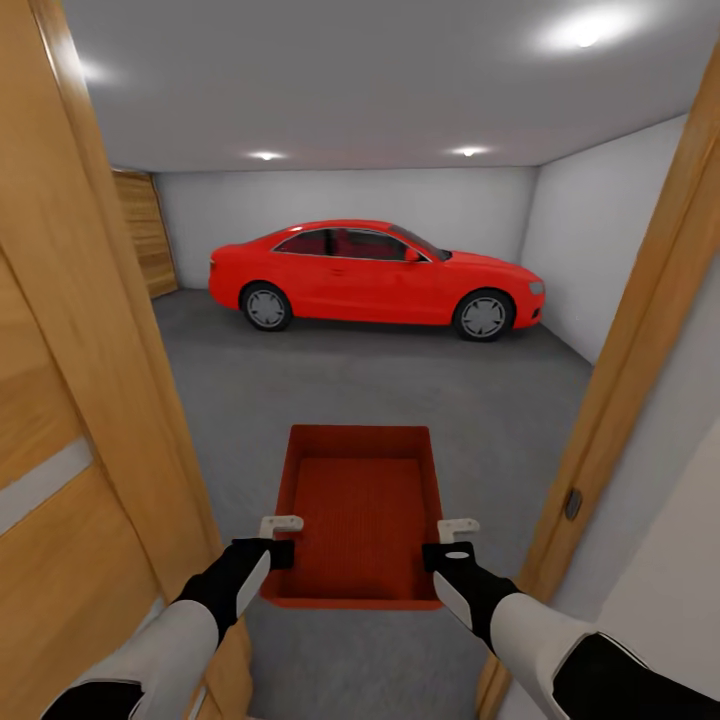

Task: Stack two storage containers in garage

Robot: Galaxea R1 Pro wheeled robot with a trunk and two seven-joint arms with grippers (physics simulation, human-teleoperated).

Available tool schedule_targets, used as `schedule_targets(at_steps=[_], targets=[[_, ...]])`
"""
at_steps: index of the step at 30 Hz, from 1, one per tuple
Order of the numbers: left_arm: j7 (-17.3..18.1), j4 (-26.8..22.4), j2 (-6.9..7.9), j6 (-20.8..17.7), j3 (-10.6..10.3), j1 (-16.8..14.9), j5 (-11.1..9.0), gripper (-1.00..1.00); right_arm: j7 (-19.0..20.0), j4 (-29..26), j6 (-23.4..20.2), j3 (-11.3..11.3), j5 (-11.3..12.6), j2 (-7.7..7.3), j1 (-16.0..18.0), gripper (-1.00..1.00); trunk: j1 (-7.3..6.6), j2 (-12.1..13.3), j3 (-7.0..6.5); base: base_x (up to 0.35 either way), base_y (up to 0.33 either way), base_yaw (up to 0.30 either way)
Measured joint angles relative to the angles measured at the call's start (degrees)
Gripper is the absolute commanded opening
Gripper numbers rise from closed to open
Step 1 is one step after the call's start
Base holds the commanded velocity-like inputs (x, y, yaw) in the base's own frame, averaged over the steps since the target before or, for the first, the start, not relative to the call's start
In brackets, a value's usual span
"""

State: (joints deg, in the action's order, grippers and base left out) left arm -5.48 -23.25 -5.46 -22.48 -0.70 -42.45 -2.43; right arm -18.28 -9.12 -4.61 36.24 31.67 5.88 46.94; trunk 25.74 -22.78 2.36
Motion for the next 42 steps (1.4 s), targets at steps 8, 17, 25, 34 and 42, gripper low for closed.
schedule_targets(at_steps=[8, 17, 25, 34, 42], targets=[[0.0, 0.1, -0.05, 0.0, 0.1, 0.0, 0.1, -1.00, 0.1, 0.0, -0.1, 0.0, 0.0, -0.04, 0.0, -1.00, 0.00, 0.0, 0.00, 0.117, 0.093, -0.206], [0.0, 0.1, 0.13, 0.0, -0.2, 0.0, -0.4, -1.00, -0.2, 0.0, -0.1, 0.1, 0.0, 0.09, 0.0, -1.00, 0.00, 0.0, 0.00, 0.117, 0.093, -0.190], [0.0, 0.1, 0.09, 0.0, -0.1, 0.0, -0.2, -1.00, -0.1, 0.0, -0.1, 0.0, 0.0, 0.06, 0.0, -1.00, 0.00, 0.0, 0.00, 0.117, 0.089, -0.014], [0.0, 0.1, 0.13, 0.0, -0.2, 0.0, -0.3, -1.00, -0.2, 0.0, -0.1, 0.0, 0.0, 0.09, 0.0, -1.00, -0.01, 0.0, 0.00, 0.175, 0.074, 0.000], [0.1, 0.0, 0.18, 0.1, -0.2, 0.0, -0.4, -1.00, -0.3, 0.0, 0.0, 0.1, 0.0, 0.13, 0.0, -1.00, 0.01, 0.0, 0.00, 0.085, 0.005, 0.000]])
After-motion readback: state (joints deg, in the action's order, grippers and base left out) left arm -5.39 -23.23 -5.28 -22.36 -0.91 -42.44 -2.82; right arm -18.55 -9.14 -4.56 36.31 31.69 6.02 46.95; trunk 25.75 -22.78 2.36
